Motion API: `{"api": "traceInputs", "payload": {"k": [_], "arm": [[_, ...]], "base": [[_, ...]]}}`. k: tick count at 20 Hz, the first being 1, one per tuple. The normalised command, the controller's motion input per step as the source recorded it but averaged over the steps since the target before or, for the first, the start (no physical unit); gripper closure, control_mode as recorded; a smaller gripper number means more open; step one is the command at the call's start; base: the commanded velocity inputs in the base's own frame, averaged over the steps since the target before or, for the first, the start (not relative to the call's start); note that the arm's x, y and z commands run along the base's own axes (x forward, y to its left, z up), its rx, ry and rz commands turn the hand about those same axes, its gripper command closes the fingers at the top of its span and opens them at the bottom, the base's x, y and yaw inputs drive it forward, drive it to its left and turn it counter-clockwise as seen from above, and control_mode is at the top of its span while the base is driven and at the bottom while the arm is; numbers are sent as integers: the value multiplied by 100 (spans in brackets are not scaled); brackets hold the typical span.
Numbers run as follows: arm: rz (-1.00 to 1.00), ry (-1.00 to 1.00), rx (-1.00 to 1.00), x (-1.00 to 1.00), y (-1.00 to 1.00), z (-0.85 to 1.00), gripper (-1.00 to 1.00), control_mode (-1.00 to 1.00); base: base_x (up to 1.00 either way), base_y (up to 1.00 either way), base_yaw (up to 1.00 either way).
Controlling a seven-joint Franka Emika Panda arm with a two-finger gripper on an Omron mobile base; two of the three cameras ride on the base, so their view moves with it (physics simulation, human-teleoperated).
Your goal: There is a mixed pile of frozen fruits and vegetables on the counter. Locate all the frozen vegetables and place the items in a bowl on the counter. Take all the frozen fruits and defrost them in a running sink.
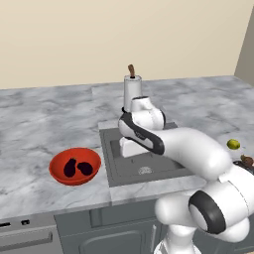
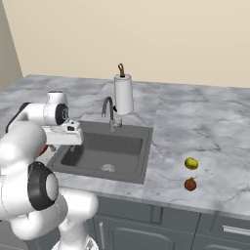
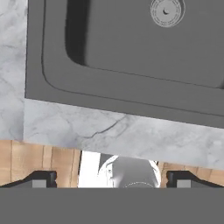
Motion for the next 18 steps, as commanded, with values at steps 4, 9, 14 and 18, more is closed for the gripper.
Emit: {"api": "traceInputs", "payload": {"k": [4, 9, 14, 18], "arm": [[-3, -3, 9, 2, -100, -3, -100, -100], [-3, -6, 0, -12, -100, -1, -100, -100], [0, -11, 0, -2, -97, 9, -100, -100], [-1, 0, 0, 2, -100, 0, -100, -100]], "base": [[0, 0, 0], [0, 0, 0], [0, 0, 0], [0, 0, 0]]}}
